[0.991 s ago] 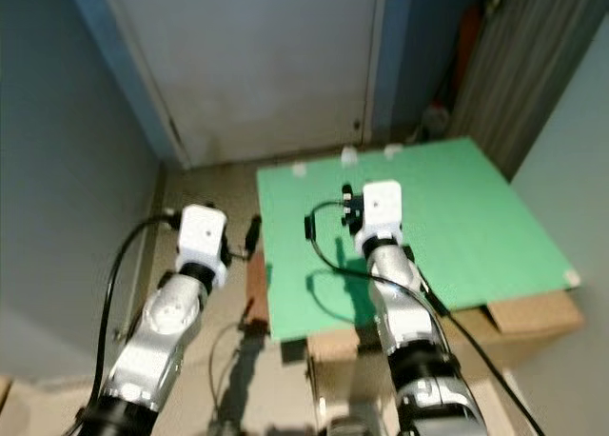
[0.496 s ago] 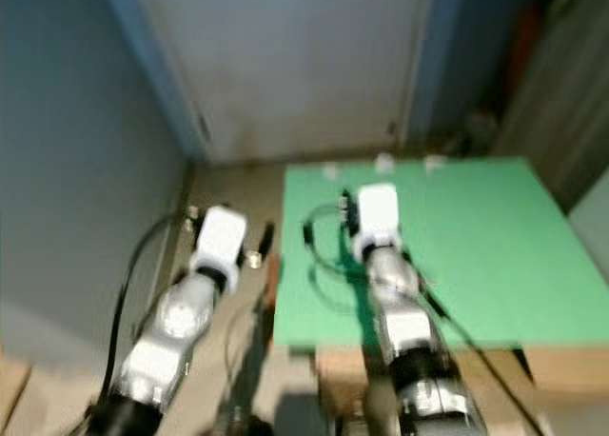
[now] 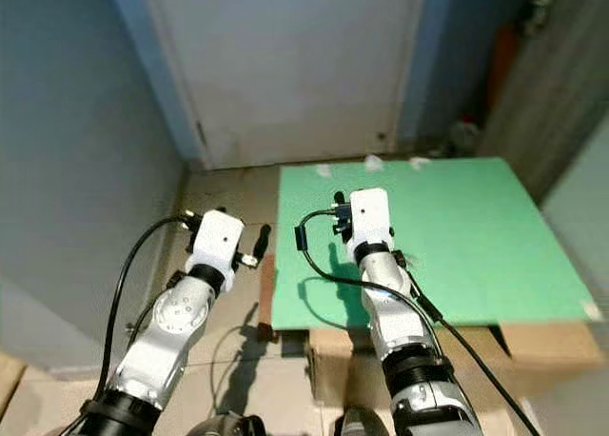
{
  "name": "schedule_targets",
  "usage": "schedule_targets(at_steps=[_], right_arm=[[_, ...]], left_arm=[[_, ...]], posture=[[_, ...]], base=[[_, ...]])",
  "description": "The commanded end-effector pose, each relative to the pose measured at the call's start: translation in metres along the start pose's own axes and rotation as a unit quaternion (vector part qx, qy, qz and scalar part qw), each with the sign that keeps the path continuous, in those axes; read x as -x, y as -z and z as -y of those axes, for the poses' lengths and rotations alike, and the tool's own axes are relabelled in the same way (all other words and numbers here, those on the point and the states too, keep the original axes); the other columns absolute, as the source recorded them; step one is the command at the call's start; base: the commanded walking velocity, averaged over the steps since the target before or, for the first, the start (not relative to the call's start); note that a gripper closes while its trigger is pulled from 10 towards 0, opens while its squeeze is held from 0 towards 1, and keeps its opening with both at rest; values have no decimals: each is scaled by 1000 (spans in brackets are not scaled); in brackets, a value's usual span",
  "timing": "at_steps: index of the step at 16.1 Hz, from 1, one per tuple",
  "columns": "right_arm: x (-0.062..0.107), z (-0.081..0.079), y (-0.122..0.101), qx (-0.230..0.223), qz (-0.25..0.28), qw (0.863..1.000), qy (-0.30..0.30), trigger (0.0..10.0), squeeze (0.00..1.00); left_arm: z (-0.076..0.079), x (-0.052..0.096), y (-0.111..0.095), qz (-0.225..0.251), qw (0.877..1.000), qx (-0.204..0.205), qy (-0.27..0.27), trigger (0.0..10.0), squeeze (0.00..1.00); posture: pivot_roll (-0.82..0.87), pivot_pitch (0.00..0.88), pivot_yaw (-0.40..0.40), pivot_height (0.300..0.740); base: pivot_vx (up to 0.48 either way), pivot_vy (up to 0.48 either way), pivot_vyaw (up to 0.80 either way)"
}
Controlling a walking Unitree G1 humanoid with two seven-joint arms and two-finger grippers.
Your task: Hang keys on a hook
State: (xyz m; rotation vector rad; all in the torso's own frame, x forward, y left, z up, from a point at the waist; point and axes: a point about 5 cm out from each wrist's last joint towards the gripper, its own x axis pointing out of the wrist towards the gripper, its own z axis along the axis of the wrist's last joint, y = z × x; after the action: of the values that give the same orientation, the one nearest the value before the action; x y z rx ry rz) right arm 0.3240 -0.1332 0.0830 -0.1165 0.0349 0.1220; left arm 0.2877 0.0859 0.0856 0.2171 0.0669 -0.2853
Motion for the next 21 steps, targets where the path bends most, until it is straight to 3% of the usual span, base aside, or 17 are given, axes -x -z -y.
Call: schedule_targets(at_steps=[1, 3, 4, 5, 7, 8, 10, 12, 13, 14, 17, 21], right_arm=[[-5, -3, -5, -13, 2, 1000, 2, 10000, 0], [-3, -5, -9, -61, 11, 998, -6, 10000, 0], [-1, -3, -12, -111, 18, 994, -2, 10000, 0], [16, 9, -21, -176, 59, 983, -1, 10000, 0], [44, 26, -11, -134, 65, 989, 9, 10000, 0], [61, 37, 6, -116, 35, 992, 39, 10000, 0], [77, 50, 15, -116, 28, 990, 79, 10000, 0], [87, 57, 8, -118, 59, 987, 97, 10000, 0], [94, 56, 10, -115, 58, 987, 93, 10000, 0], [96, 51, 17, -109, 47, 990, 81, 10000, 0], [91, 39, 22, -105, 35, 992, 58, 10000, 0], [84, 30, 22, -96, 29, 994, 43, 10000, 0]], left_arm=[[-7, -1, -4, 10, 1000, 5, -22, 10000, 0], [-12, 2, -6, 19, 999, 10, -35, 10000, 0], [-18, 4, -9, 34, 998, 28, -45, 10000, 0], [-39, 12, -14, 48, 993, 83, -75, 10000, 0], [-66, 29, -7, 42, 982, 139, -119, 10000, 0], [-78, 39, 4, 22, 980, 142, -135, 10000, 0], [-91, 45, 8, 16, 979, 135, -150, 10000, 0], [-88, 50, -3, 42, 986, 105, -123, 10000, 0], [-82, 57, -11, 64, 992, 57, -90, 10000, 0], [-71, 59, -6, 62, 995, 36, -62, 10000, 0], [-58, 47, -6, 59, 996, 47, -56, 10000, 0], [-53, 45, -8, 55, 996, 40, -56, 10000, 0]], posture=[[-118, 83, 92, 740], [-121, 69, 87, 740], [-122, 62, 85, 740], [-132, 40, 86, 740], [-147, 27, 91, 740], [-156, 16, 91, 740], [-164, 0, 99, 740], [-176, 0, 107, 740], [-177, 0, 110, 740], [-181, 0, 118, 740], [-188, 0, 118, 740], [-186, 4, 119, 740]], base=[[0, 0, 0], [0, 0, 0], [0, 0, 0], [0, 0, 0], [0, 0, 0], [0, 0, 0], [0, 0, 0], [0, 0, 0], [0, 0, 0], [0, 0, 0], [0, 0, 0], [81, -88, 0]])
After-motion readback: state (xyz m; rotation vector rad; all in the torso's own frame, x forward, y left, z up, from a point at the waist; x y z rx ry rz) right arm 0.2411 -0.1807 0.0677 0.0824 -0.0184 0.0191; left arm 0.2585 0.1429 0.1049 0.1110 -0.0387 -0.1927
